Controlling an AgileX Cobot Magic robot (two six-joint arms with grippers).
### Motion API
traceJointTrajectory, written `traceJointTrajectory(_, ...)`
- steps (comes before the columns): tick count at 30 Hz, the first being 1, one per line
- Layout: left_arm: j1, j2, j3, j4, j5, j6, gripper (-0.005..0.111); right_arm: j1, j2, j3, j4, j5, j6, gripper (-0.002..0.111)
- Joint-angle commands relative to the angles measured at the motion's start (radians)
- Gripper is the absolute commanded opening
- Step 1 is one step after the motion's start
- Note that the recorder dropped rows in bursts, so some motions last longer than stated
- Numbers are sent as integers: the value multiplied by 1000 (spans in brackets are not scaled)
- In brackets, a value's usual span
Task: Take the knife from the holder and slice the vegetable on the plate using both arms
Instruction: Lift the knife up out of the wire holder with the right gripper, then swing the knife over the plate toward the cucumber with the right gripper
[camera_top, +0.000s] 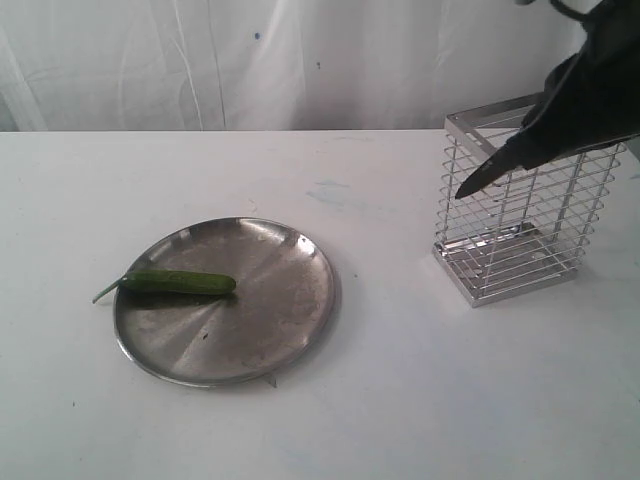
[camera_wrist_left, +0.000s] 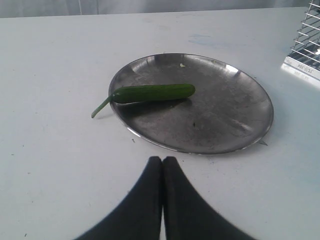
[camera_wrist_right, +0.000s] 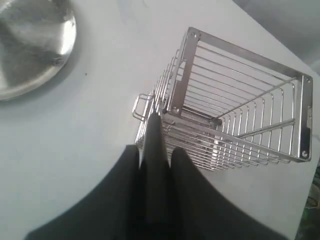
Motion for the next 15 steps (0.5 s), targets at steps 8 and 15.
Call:
traceJointTrajectory(8,1,-5,7,-6,4,-2,5,3,-126,-8,375,38,-205,0)
traceJointTrajectory(15,1,-5,7,-6,4,-2,5,3,-105,100,637,-126,-377,0)
